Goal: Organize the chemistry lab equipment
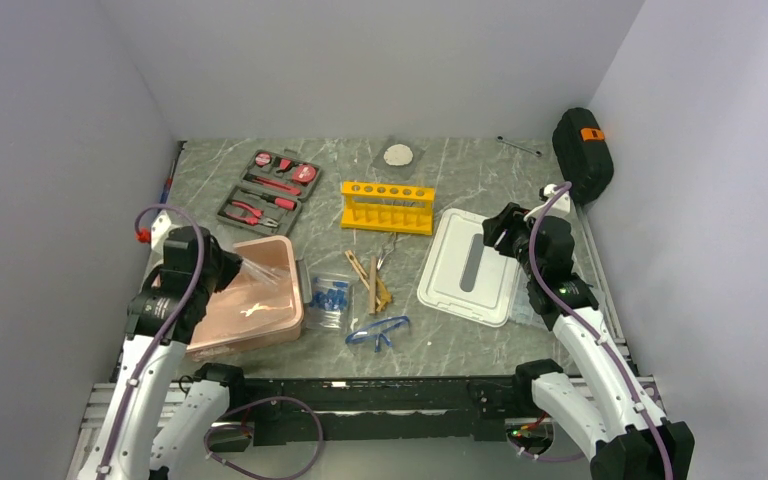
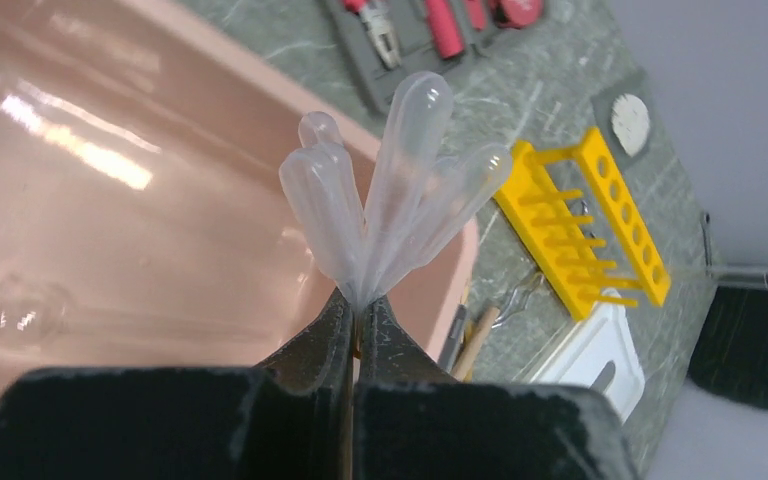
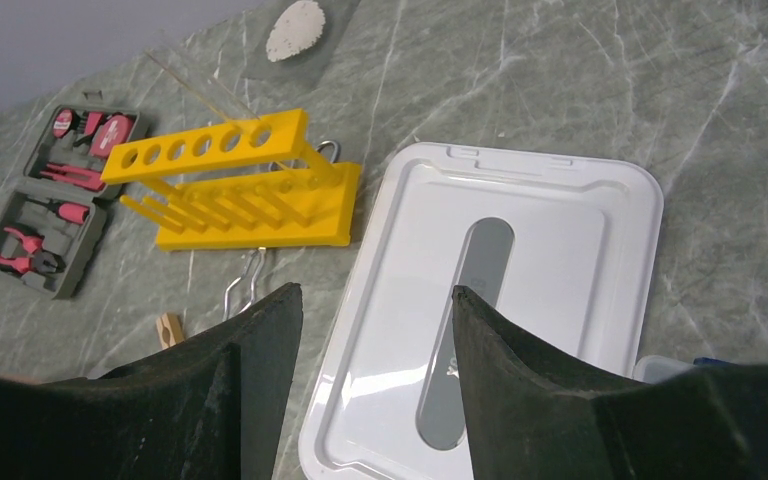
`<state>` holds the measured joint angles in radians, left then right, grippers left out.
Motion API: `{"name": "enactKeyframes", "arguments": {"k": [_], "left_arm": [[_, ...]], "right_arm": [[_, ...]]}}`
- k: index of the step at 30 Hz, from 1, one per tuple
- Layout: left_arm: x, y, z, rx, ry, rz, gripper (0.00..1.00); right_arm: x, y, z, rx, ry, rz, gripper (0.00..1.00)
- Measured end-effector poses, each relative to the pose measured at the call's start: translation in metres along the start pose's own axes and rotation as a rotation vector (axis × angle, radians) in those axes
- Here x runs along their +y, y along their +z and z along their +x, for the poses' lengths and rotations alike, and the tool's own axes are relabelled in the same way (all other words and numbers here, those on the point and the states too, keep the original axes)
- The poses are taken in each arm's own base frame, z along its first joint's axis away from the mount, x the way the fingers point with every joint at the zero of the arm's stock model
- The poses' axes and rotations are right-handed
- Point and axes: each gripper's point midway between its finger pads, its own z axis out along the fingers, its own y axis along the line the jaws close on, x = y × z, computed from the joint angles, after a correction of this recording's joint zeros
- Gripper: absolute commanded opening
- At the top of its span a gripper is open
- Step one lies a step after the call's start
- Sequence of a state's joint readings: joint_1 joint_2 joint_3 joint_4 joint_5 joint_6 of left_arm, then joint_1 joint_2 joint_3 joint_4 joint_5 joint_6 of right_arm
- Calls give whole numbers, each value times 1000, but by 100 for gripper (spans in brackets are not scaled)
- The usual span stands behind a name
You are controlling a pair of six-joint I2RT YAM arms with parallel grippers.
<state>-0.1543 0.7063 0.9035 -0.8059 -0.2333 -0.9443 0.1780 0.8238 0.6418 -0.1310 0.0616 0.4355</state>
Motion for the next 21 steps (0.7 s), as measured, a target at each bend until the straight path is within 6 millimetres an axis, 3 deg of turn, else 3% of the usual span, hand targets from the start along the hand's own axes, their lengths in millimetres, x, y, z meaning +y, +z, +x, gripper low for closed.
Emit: {"name": "enactKeyframes", "arguments": {"k": [11,21], "left_arm": [[65,27,38,50,-225,-261,0],[93,60,56,78,-375,-372,0]], "right_arm": [[0,-1,-1,-3,0,-1,59],[2,-3,-4,-15,1,-7,60]]}}
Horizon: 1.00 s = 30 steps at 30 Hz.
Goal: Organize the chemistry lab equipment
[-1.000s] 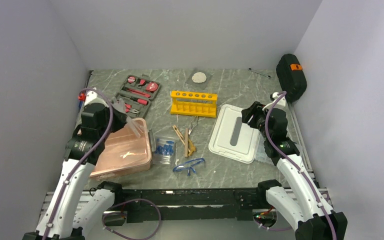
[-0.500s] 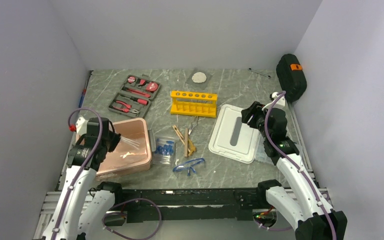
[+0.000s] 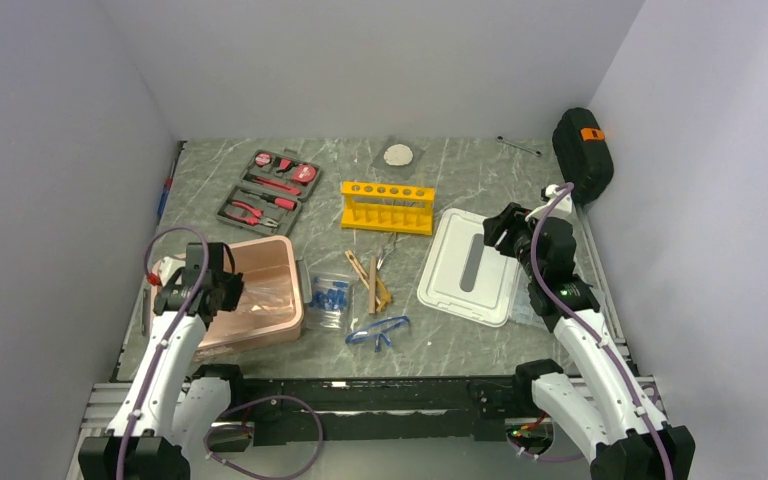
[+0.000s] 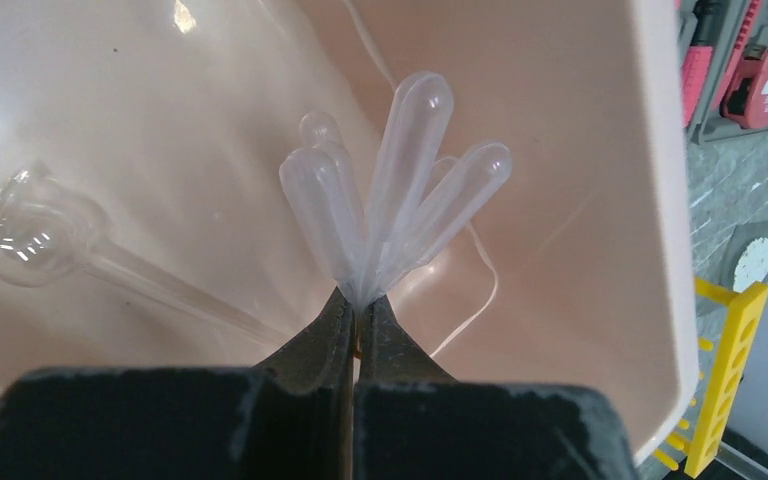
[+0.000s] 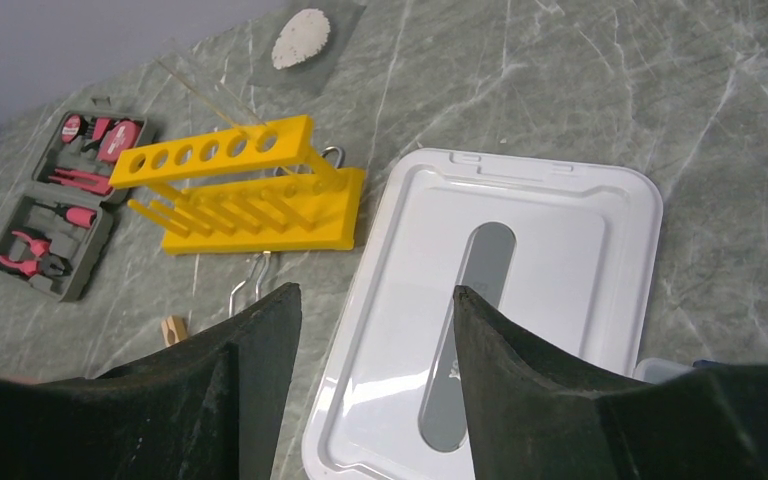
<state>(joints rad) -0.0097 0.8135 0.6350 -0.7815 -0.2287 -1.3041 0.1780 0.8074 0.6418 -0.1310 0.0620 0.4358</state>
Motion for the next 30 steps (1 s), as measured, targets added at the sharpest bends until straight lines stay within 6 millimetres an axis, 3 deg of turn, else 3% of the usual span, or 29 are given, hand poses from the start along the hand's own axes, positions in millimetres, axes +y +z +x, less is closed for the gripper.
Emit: {"name": "enactKeyframes", "arguments": {"k": [4,11,14,30], "left_arm": [[0,10,0,5,-27,-7,0],[-9,20,-5,-3,-52,5,37],[-12,20,-7,-10,-57,18,49],[-10,18,-12,-33,11,20,77]], "right_arm": [[0,0,0,0,0,0,60],[0,1,1,5,2,2,60],[-1,1,2,6,2,2,61],[-1,1,2,7,2,4,58]]}}
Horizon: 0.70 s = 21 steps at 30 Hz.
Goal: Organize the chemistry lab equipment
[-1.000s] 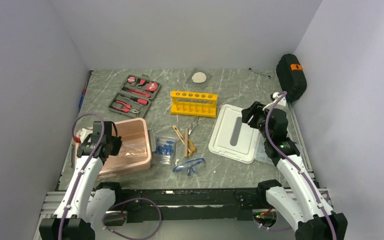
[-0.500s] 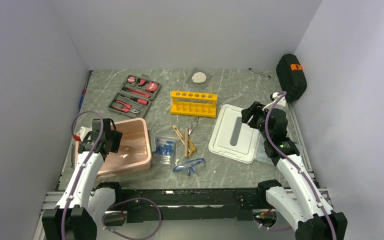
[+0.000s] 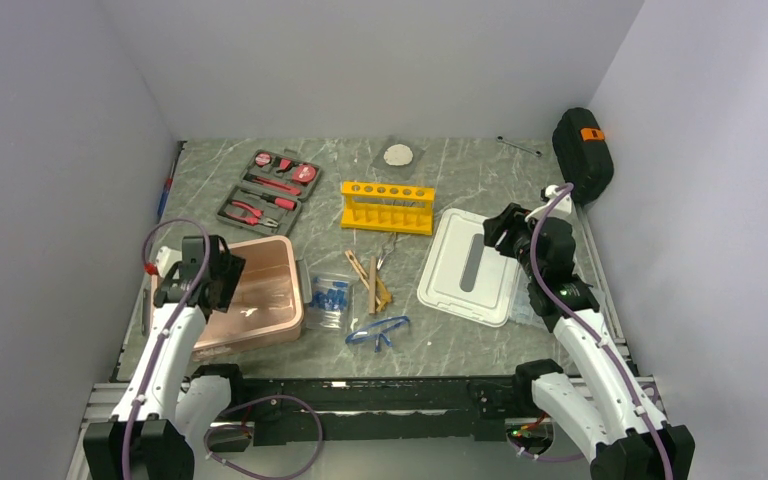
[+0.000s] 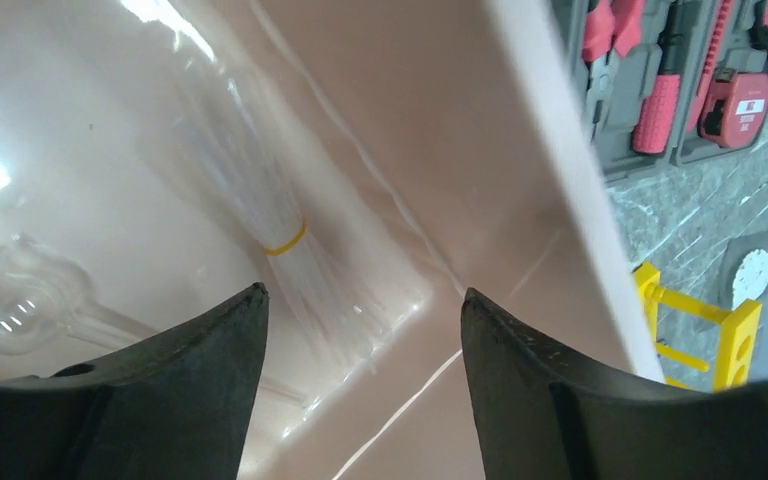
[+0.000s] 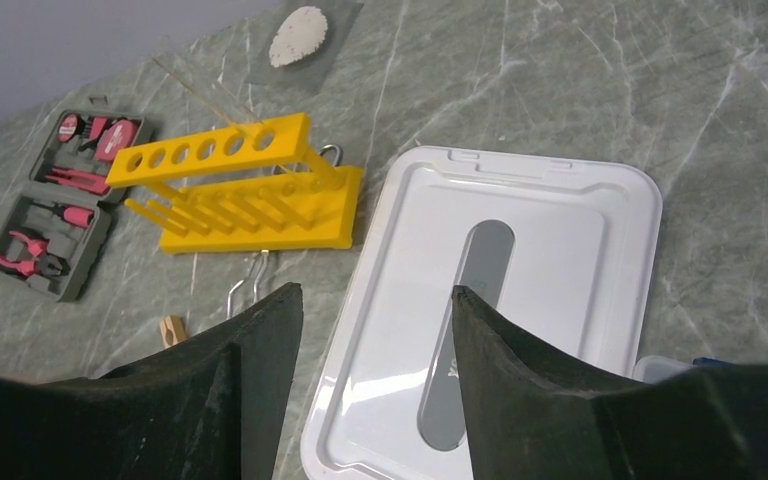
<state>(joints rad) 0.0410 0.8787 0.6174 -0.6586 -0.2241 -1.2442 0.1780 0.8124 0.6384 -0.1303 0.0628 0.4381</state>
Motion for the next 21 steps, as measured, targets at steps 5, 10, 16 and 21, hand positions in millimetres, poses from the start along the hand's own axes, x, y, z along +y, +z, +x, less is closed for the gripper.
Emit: {"name": "enactKeyframes", "arguments": {"k": [5,10,16,21], "left_arm": [[-20,-16,-20,-60,147,57,94],[-40,-36,-37,-128,299,156,99],[-48,-52,-42,-170,525,233,99],[-91,-84,-24,-153,790,477,99]], "right_arm": [[0,-4,-4,-22,2,-1,58],[1,-8,-7,-40,9,-8,56],[6,-8,1,-12,9,-36,62],[31,-13,27,85,-28,-182,76]]}}
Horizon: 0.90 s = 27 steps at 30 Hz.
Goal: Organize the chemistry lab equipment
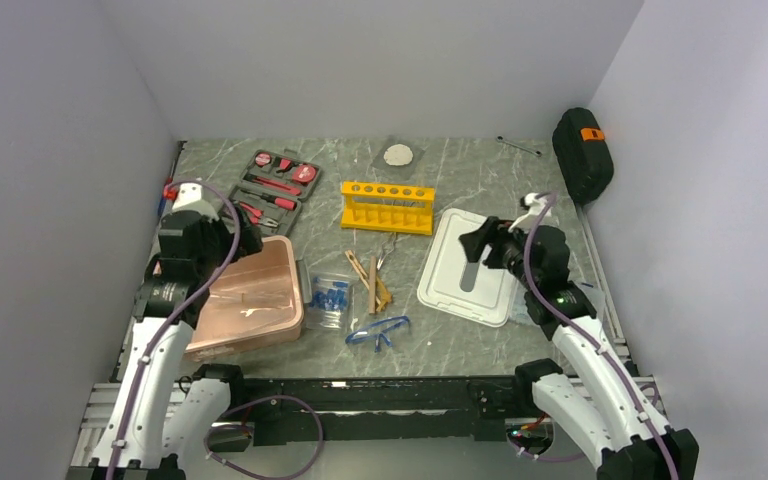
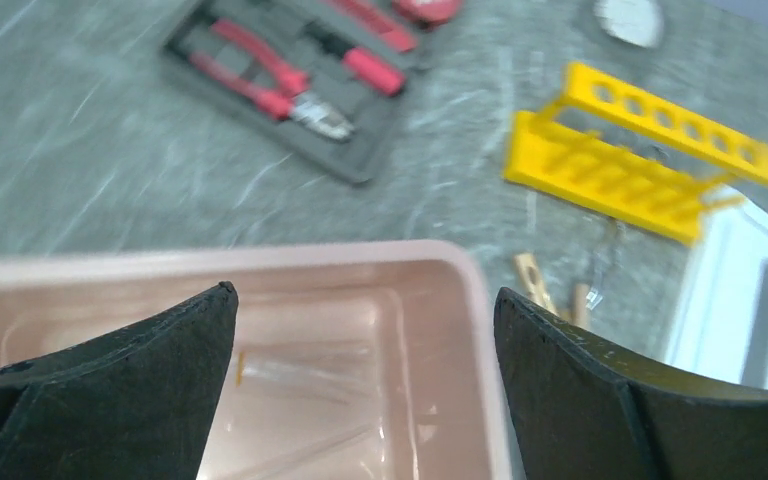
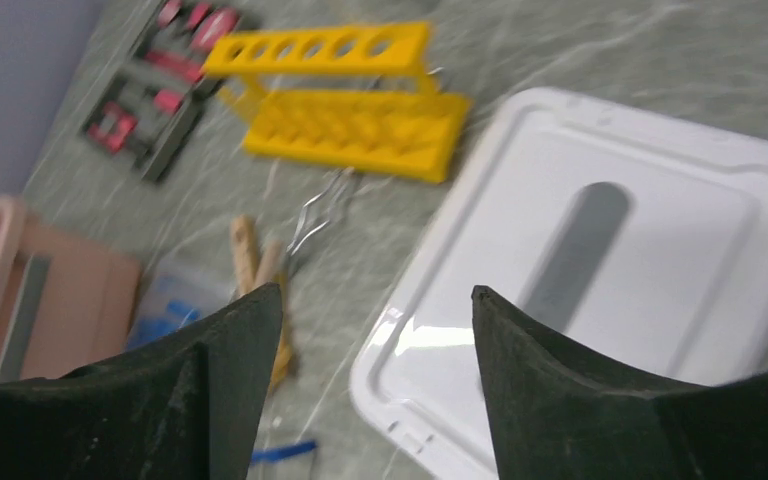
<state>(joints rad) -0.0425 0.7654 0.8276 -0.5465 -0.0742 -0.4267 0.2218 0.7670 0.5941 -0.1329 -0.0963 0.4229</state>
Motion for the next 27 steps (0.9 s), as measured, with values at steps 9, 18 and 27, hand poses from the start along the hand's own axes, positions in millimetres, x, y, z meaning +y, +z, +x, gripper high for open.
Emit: {"name": "enactKeyframes", "arguments": {"k": [9,18,27], "left_arm": [[-86,-6,-50,-95,312,339,99],[-66,8,-8,-18,361,311,99],[-59,6,-13,-45,363,270,99]], "right_arm": [[109,-27,86,285,-259,-526,91],[145,-39,177,575,-526,-713,100],[143,-22,233,708,-809,-687,100]]}}
